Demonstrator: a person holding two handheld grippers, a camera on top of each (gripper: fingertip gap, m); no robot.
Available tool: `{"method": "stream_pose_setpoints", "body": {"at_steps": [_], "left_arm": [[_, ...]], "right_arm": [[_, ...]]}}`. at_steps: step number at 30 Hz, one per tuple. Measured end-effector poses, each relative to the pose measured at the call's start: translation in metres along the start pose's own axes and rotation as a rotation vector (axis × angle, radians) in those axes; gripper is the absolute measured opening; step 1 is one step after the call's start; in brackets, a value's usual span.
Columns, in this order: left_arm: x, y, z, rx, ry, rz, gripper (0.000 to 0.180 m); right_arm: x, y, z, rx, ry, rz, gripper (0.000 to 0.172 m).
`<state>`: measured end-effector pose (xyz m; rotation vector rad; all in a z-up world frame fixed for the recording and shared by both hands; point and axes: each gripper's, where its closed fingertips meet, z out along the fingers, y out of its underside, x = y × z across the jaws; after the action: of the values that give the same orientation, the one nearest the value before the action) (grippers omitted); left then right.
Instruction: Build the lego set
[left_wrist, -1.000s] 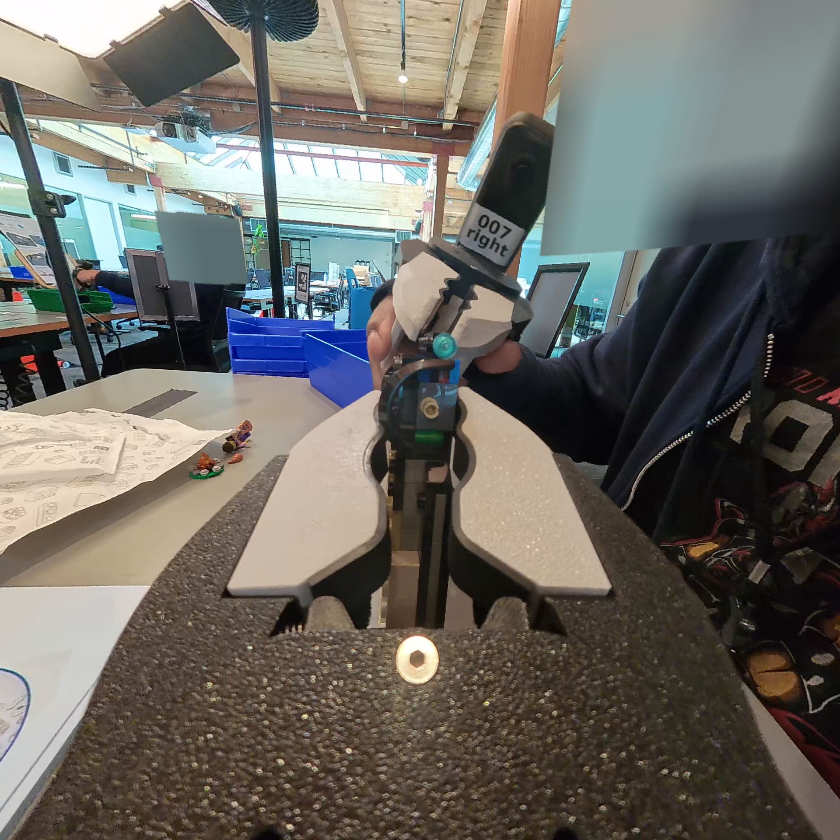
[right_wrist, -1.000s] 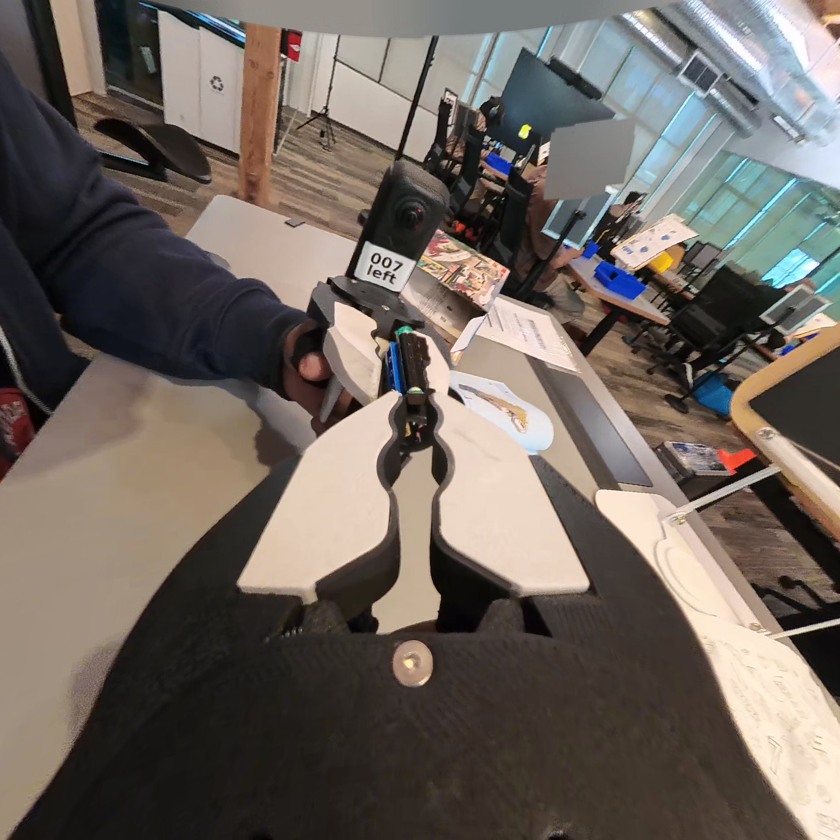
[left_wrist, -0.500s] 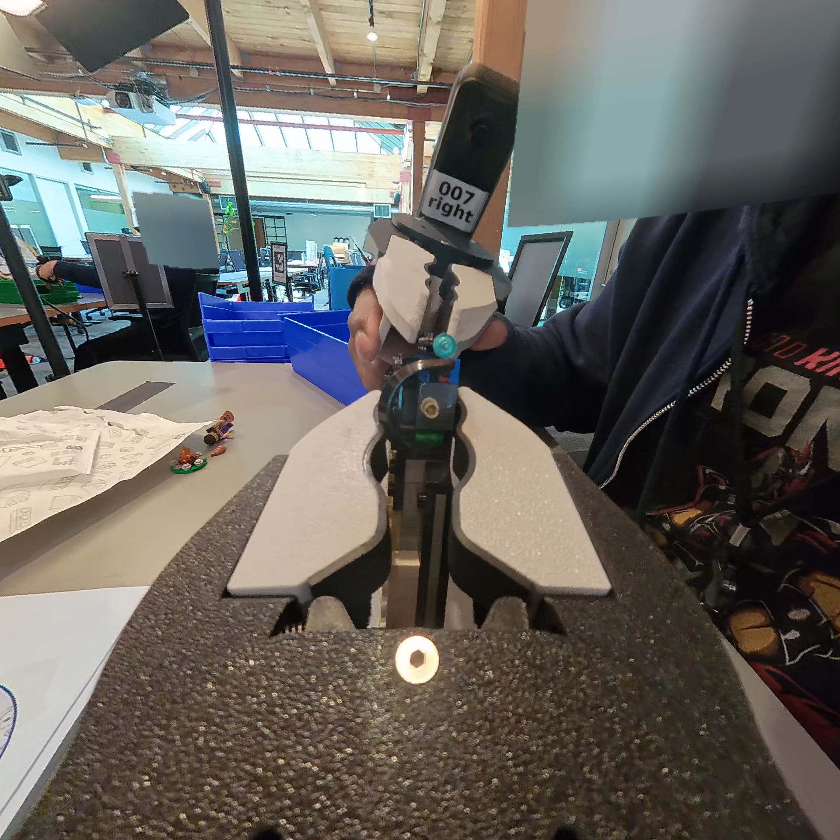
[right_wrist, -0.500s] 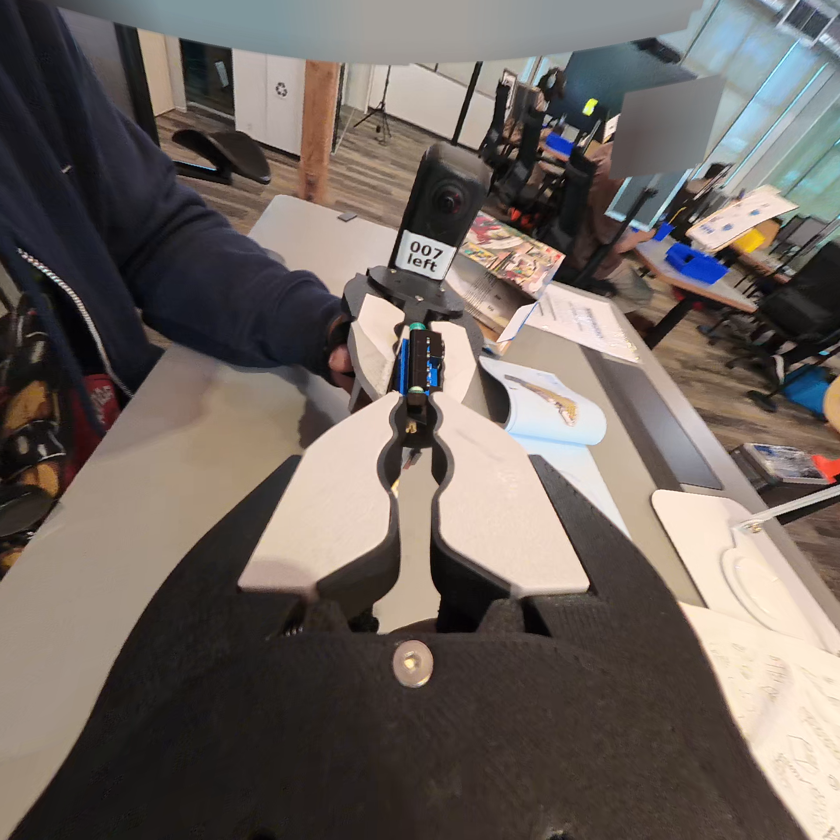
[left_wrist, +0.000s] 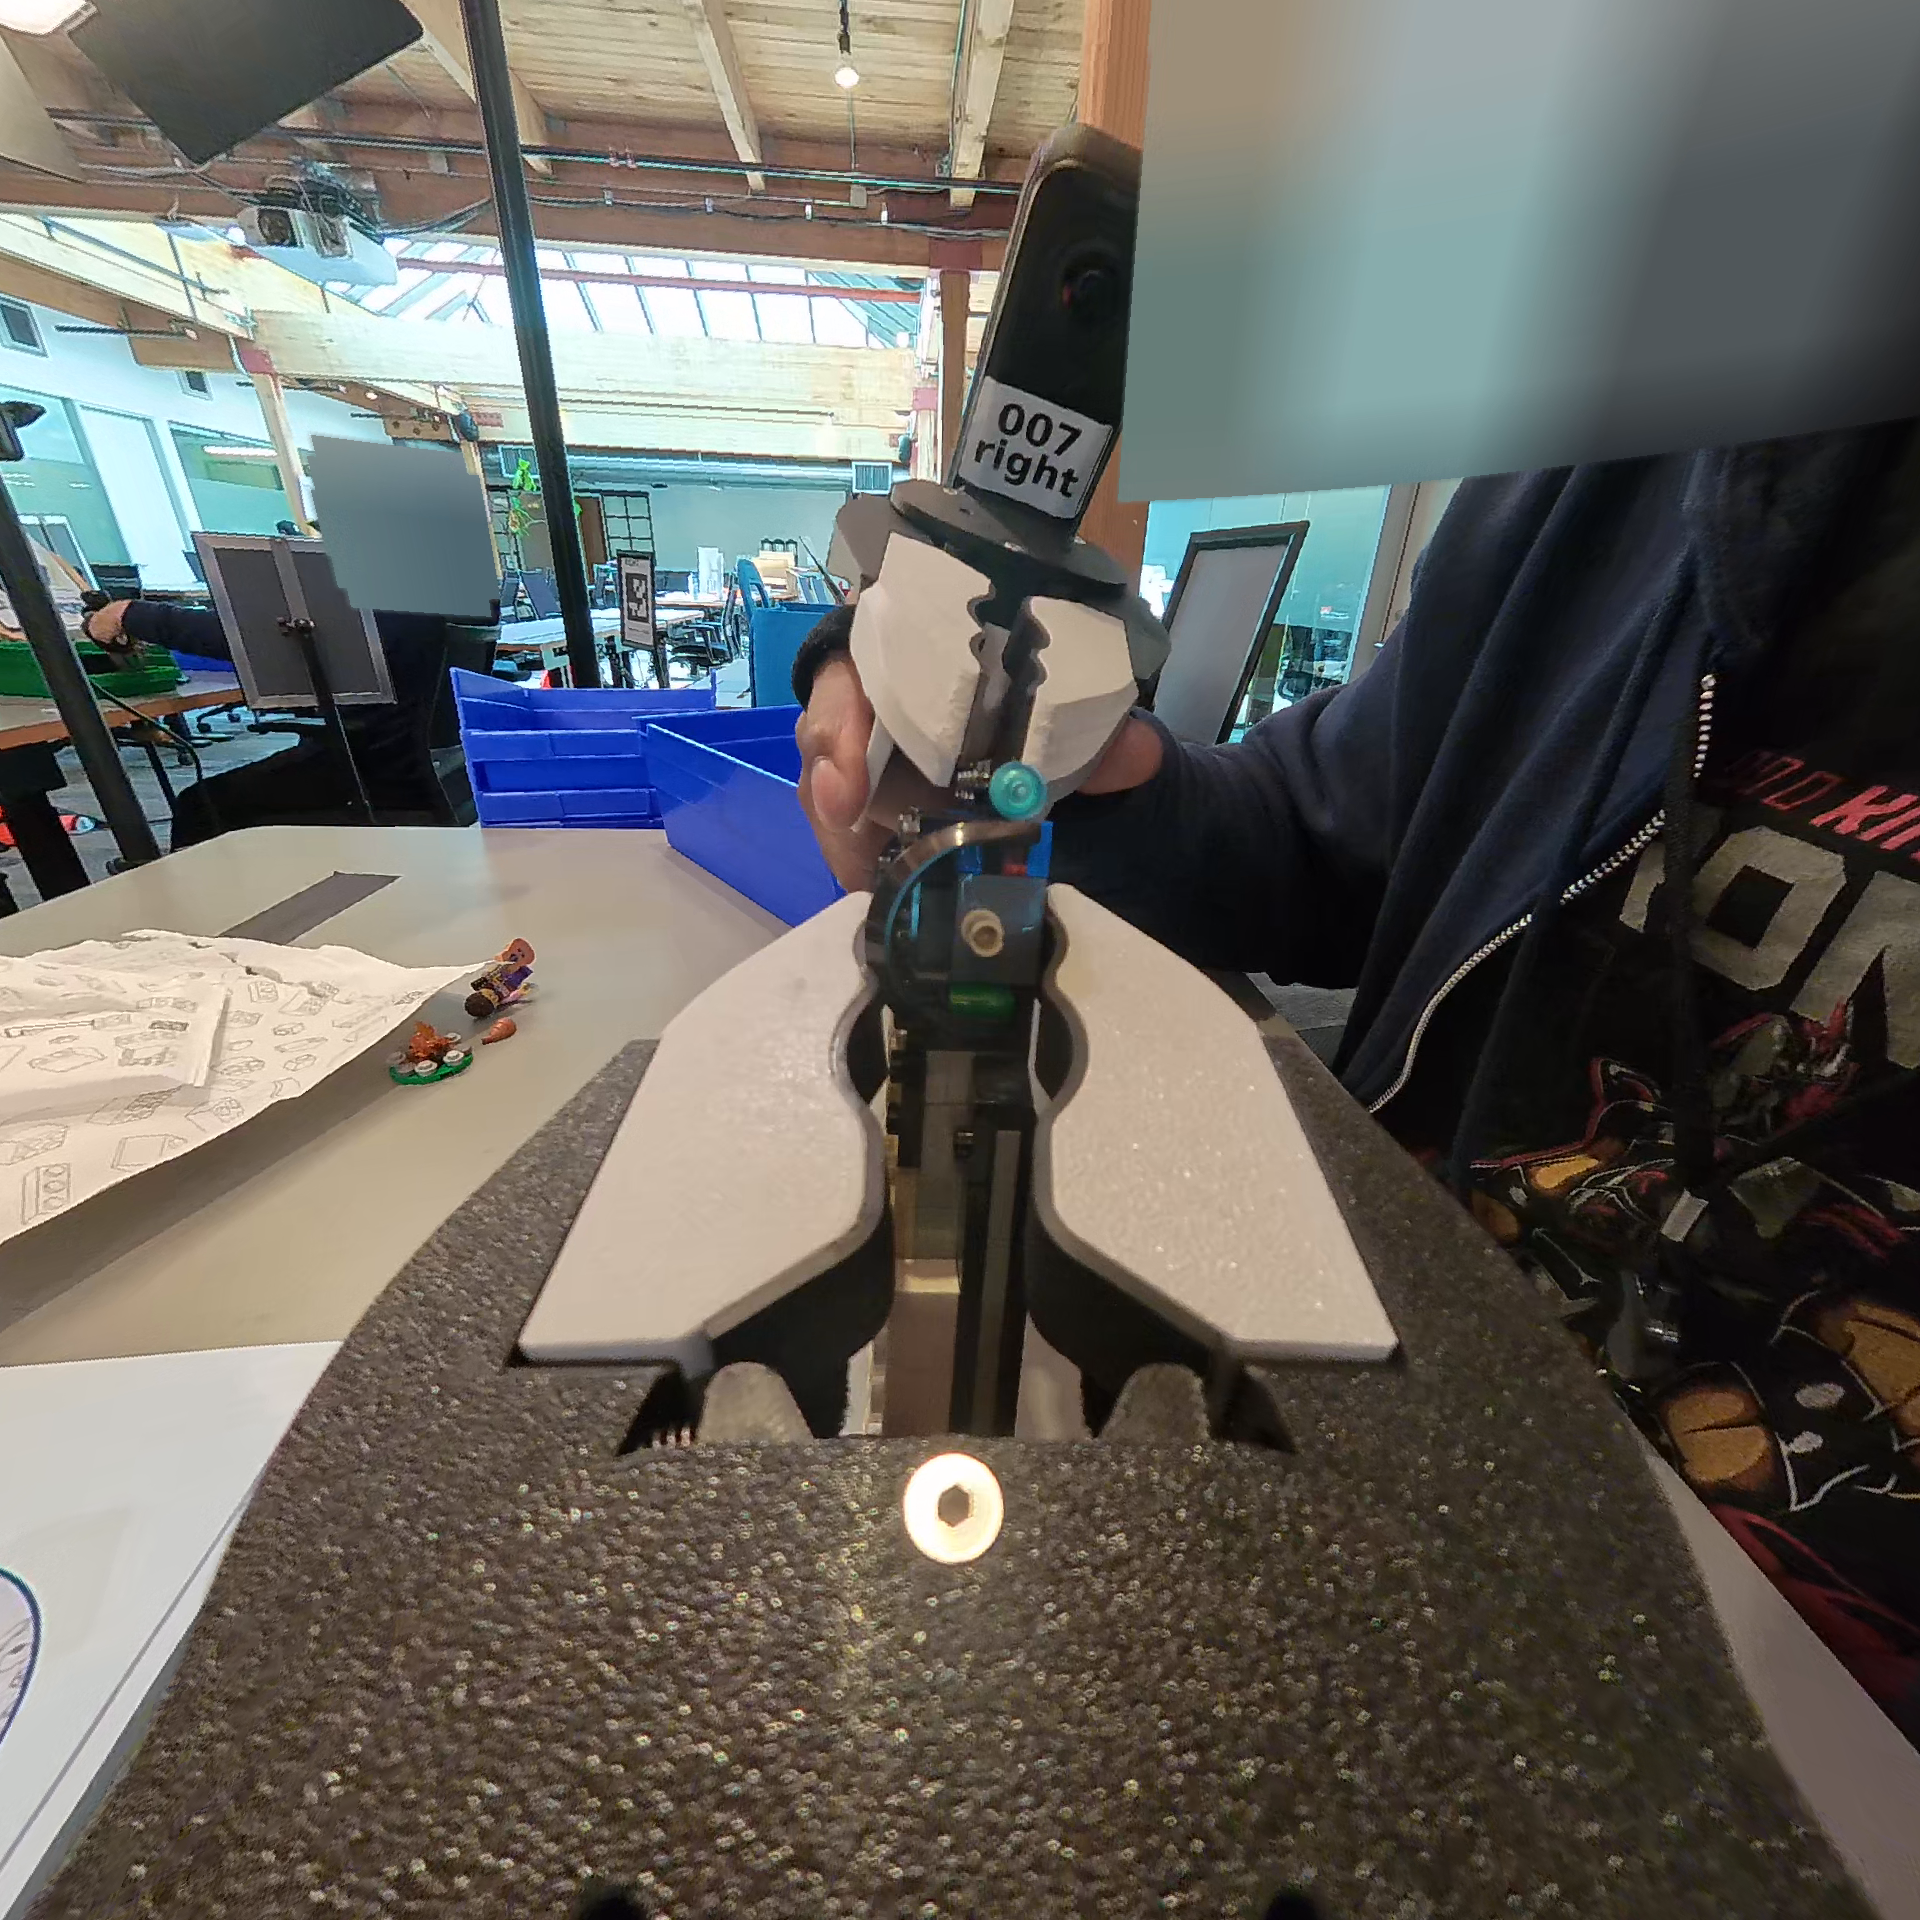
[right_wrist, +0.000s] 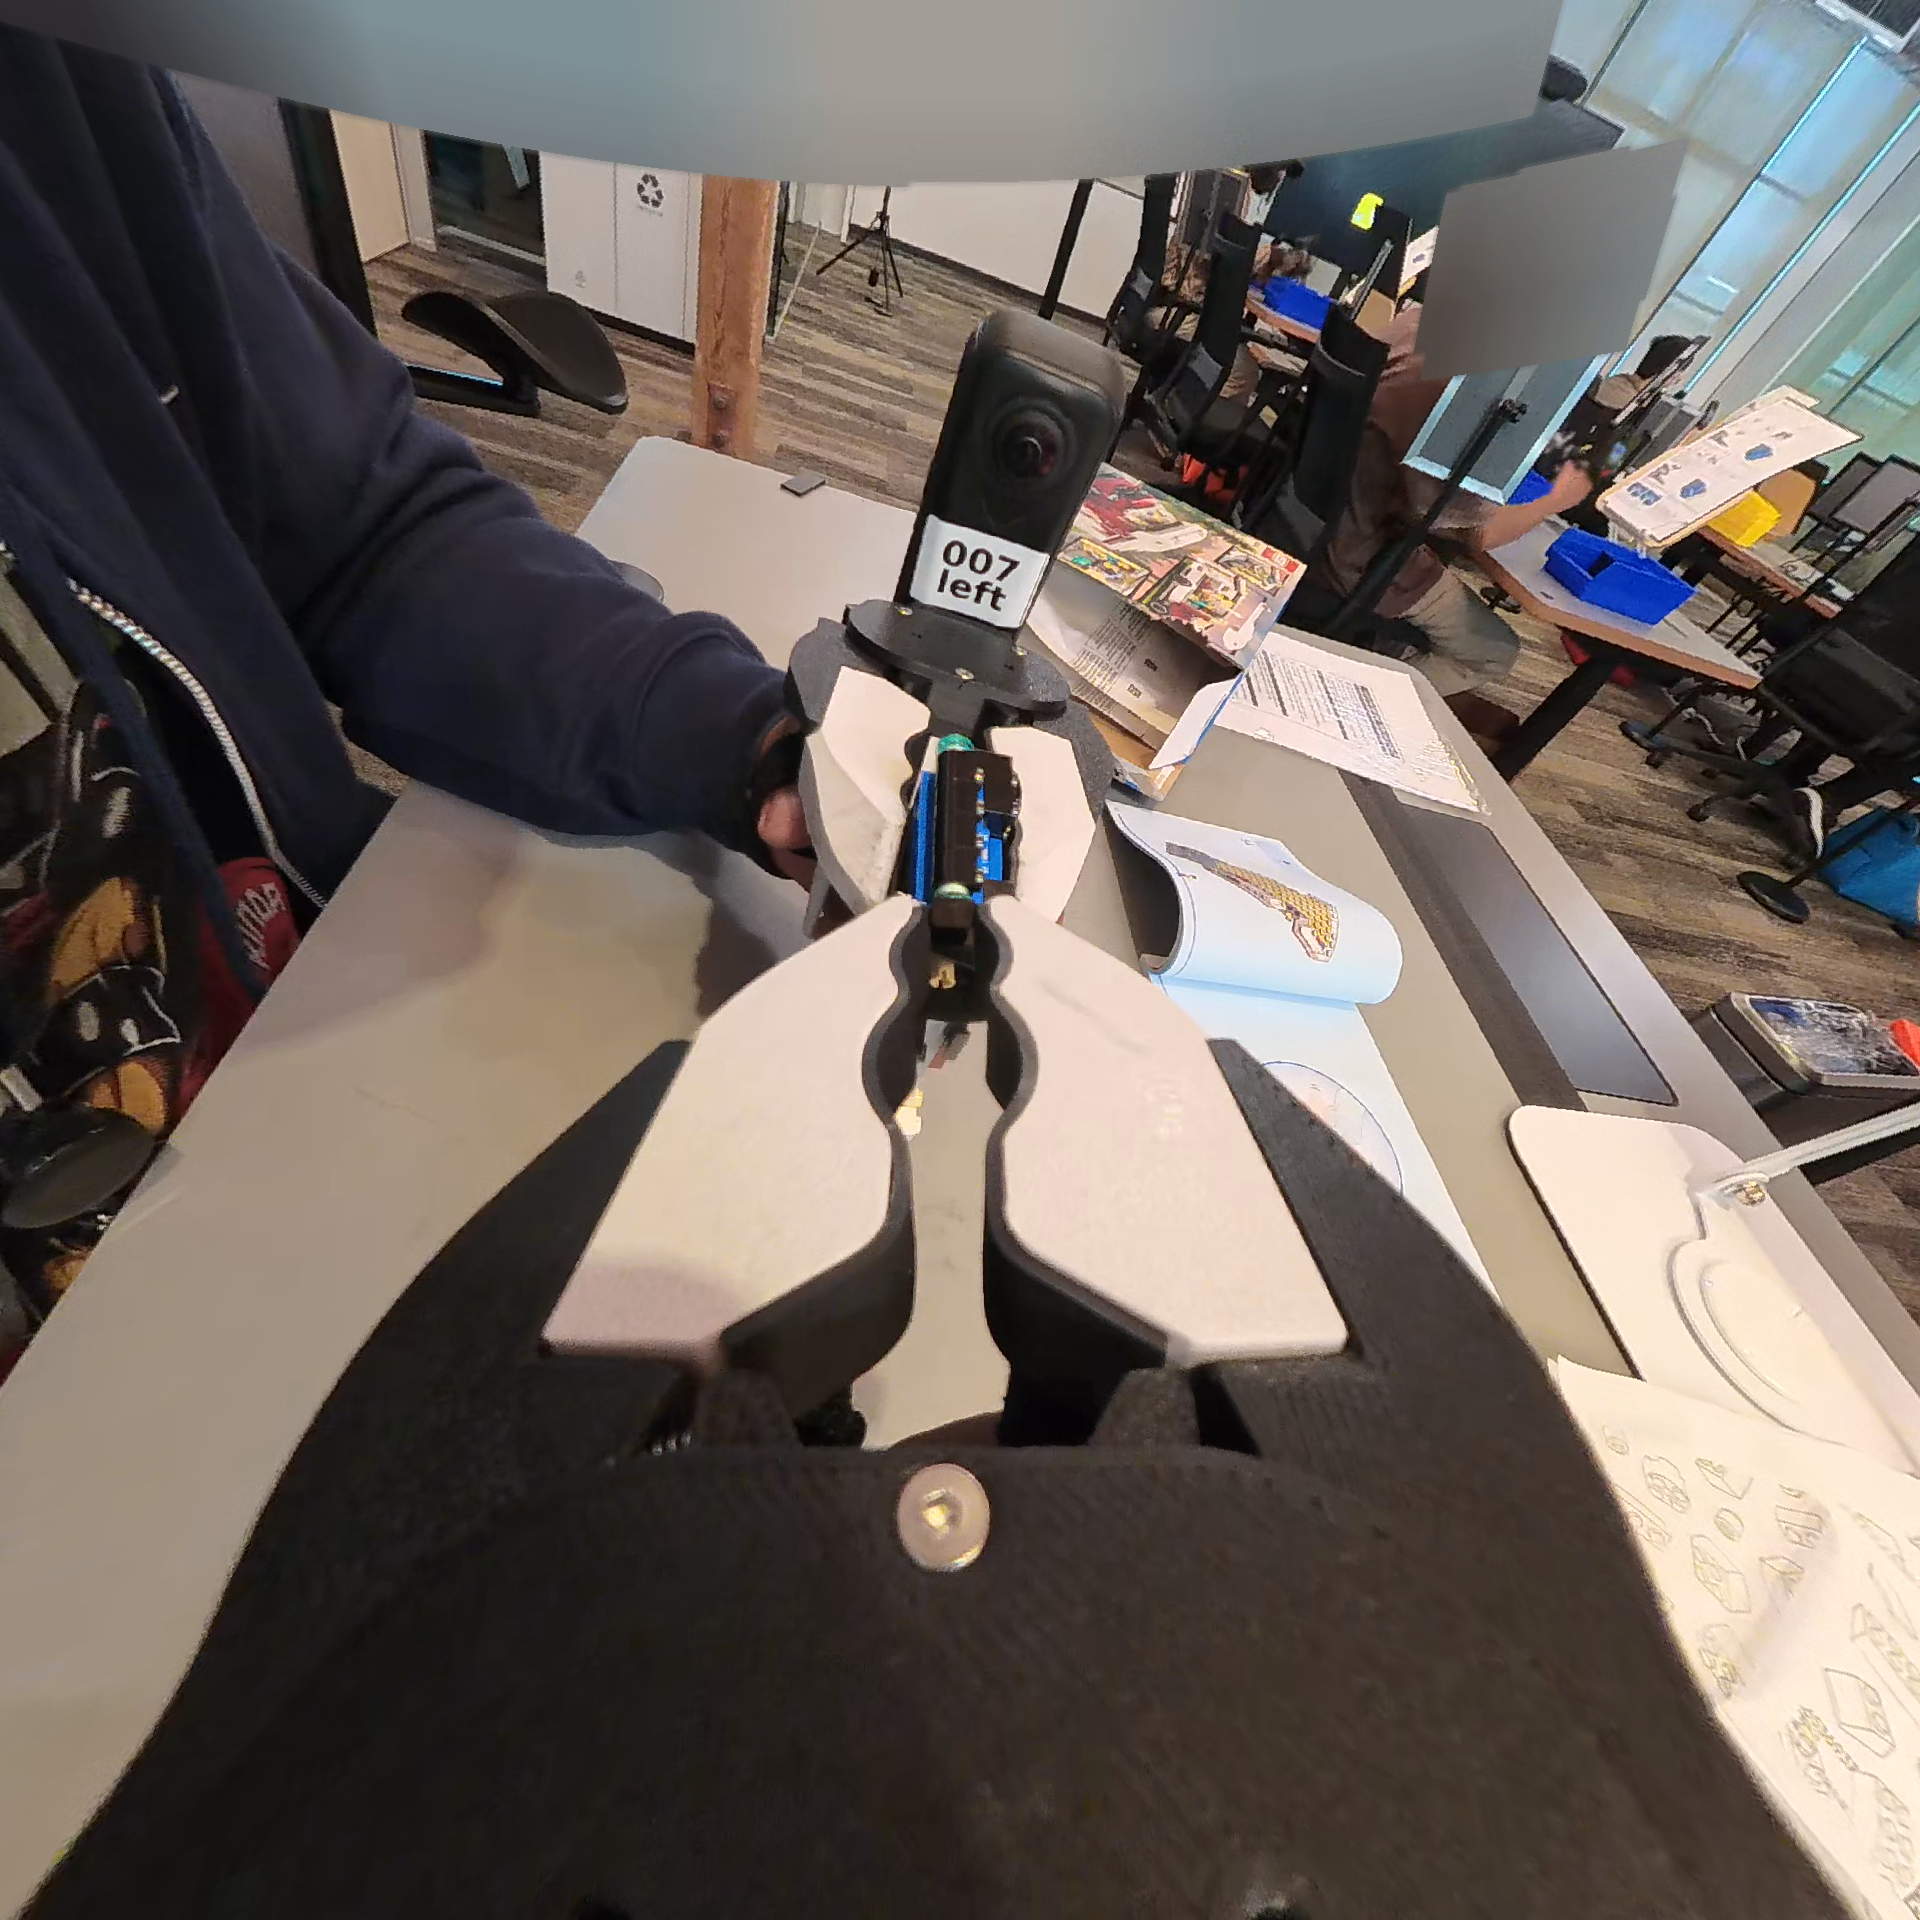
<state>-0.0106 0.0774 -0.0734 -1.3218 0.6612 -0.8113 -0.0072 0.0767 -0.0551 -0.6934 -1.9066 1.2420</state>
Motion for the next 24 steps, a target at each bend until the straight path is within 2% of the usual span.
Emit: {"method": "stream_pose_setpoints", "body": {"at_steps": [15, 19, 24], "left_arm": [[-0.011, -0.007, -0.001, 0.032, -0.099, 0.021, 0.025], [-0.01, -0.006, -0.001, 0.026, -0.093, 0.029, 0.025], [-0.001, -0.002, 0.001, -0.003, -0.033, 0.027, 0.025]], "right_arm": [[0.015, -0.003, 0.001, -0.019, 0.303, -0.024, 0.008], [0.013, -0.003, 0.0, -0.018, 0.311, -0.034, 0.008], [0.003, -0.001, -0.002, -0.035, 0.183, -0.051, 0.008]]}}
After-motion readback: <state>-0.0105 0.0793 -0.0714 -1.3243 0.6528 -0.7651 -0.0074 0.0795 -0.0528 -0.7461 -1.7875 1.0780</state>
